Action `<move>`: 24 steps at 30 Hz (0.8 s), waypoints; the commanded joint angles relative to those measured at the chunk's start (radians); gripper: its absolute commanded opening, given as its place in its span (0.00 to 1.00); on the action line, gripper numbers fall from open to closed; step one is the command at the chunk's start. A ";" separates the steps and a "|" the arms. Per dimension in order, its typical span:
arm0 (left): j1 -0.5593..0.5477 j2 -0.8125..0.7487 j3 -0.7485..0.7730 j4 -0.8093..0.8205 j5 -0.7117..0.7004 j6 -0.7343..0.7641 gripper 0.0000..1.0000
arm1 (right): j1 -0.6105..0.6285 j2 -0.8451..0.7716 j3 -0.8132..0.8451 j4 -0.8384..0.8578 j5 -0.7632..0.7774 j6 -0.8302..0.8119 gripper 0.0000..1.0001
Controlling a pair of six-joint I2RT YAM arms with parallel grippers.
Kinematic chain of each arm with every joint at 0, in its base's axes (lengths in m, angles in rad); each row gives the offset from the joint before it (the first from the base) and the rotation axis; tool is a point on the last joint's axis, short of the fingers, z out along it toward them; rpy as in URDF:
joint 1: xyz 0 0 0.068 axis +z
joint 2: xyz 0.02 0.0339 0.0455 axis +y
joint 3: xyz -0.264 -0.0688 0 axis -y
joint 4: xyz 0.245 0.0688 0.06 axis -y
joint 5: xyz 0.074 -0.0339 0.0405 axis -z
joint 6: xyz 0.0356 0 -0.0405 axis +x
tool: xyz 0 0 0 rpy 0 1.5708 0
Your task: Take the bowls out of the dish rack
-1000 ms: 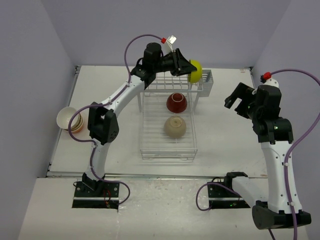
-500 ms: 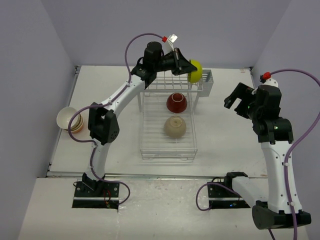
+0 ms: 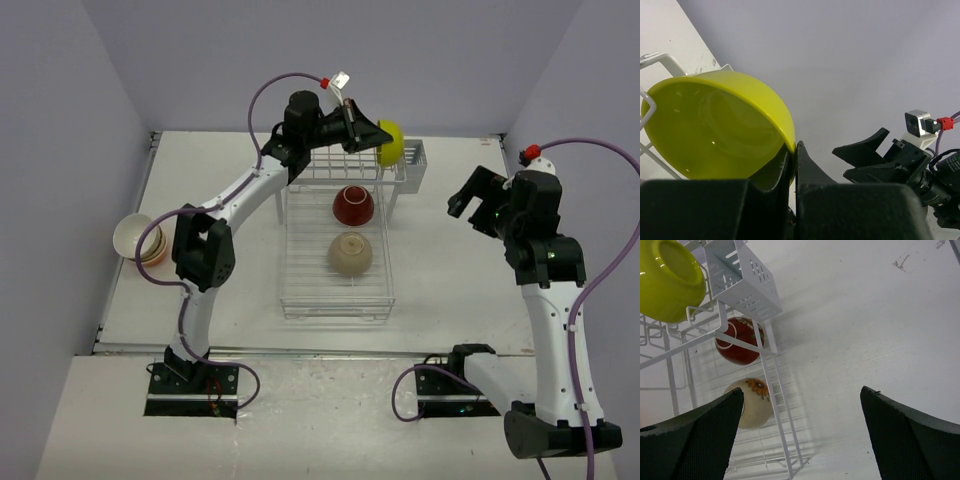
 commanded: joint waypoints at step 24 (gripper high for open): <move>0.057 -0.100 -0.122 0.554 0.074 -0.300 0.00 | -0.003 0.015 -0.021 0.047 -0.013 -0.015 0.99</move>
